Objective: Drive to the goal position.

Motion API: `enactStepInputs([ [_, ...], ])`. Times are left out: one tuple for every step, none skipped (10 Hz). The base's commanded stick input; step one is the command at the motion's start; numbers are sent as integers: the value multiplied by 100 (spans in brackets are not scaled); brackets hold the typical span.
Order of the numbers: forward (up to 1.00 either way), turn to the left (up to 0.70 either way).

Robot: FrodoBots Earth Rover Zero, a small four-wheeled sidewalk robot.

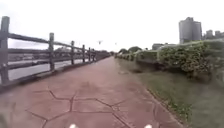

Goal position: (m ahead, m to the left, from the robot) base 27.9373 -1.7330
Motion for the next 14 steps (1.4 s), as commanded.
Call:
enactStepInputs([
  [91, 0],
  [91, 0],
  [91, 0],
  [91, 0],
  [91, 0],
  [91, 0],
  [91, 0],
  [91, 0],
  [91, 0],
  [91, 0],
  [91, 0],
  [91, 0],
  [91, 0],
  [91, 0],
])
